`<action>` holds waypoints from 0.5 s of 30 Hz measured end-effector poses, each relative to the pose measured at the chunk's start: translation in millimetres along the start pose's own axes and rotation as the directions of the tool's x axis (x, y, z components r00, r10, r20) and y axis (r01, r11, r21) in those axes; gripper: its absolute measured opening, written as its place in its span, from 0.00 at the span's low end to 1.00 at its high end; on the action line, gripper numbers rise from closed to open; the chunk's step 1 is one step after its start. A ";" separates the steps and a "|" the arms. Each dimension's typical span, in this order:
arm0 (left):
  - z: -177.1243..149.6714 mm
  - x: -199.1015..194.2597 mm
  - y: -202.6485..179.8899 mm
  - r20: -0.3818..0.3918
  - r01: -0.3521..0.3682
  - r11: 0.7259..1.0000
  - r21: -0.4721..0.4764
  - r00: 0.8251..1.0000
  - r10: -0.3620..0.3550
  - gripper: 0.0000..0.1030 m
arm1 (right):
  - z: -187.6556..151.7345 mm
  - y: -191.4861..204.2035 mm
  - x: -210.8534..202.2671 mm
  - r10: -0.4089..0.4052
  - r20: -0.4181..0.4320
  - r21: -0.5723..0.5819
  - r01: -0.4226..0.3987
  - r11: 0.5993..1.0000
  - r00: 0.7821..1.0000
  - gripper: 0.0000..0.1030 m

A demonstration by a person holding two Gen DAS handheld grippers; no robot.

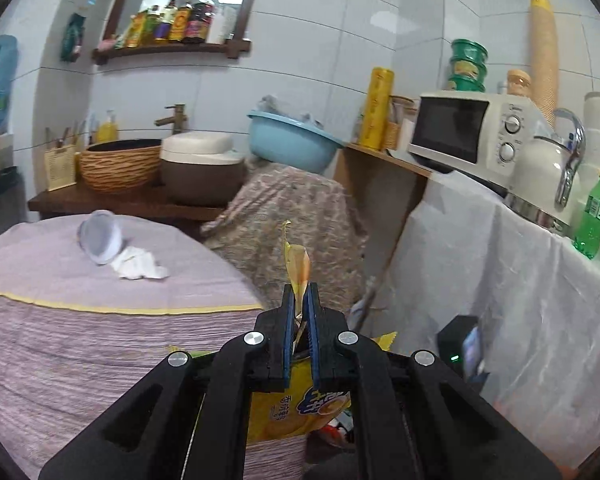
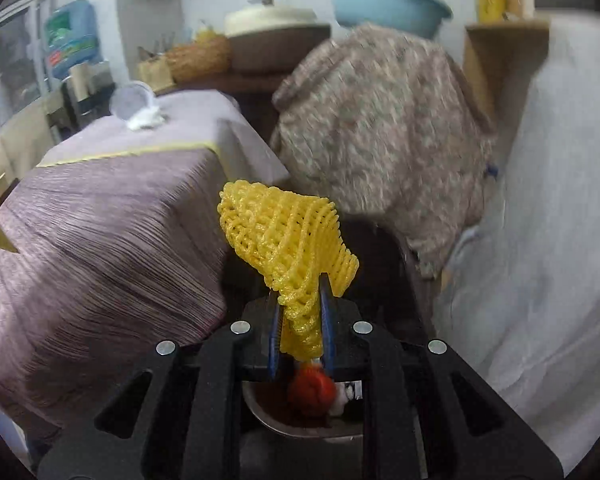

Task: Collect trash
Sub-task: 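Carry the yellow net over the bin with the right gripper while the left carries the packet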

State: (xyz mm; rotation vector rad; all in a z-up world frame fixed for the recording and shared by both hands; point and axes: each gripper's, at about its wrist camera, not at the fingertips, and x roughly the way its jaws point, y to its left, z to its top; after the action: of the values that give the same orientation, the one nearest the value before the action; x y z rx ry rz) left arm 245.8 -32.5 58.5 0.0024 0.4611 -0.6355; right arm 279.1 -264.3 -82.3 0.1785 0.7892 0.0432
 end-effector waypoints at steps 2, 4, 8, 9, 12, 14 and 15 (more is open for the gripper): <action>-1.5 11.4 -7.9 -0.015 0.025 1.000 0.005 1.000 -0.024 0.07 | -8.0 -8.8 16.2 -0.009 -0.030 0.026 0.010 1.000 1.000 0.19; -3.5 22.4 -13.6 -0.032 0.052 0.999 0.007 0.998 -0.052 0.07 | -14.4 -16.4 29.6 -0.019 -0.050 0.056 0.022 0.998 0.999 0.30; -10.7 46.8 -23.3 -0.077 0.079 0.997 0.015 0.994 -0.078 0.07 | -28.2 -26.2 45.9 -0.039 -0.060 0.110 0.046 0.993 0.997 0.63; -12.5 50.9 -24.7 -0.086 0.082 0.996 0.018 0.993 -0.081 0.07 | -28.8 -26.4 46.8 -0.042 -0.060 0.109 0.049 0.993 0.997 0.63; -20.5 70.5 -30.3 -0.130 0.102 0.995 0.015 0.987 -0.099 0.07 | -32.2 -29.4 43.9 -0.059 -0.056 0.118 0.065 0.991 0.997 0.63; -25.0 80.7 -32.3 -0.155 0.110 0.994 0.010 0.982 -0.107 0.07 | -33.3 -32.9 36.7 -0.079 -0.044 0.118 0.084 0.989 0.996 0.63; -29.2 87.5 -33.4 -0.172 0.122 0.993 0.003 0.978 -0.119 0.07 | -32.0 -34.9 32.7 -0.093 -0.038 0.117 0.097 0.988 0.995 0.64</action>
State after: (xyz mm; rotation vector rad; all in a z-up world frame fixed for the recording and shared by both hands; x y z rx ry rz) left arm 276.5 -105.5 0.5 0.0428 0.6269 -0.7610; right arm 278.5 -290.6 -133.5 0.2528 0.8319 -0.0917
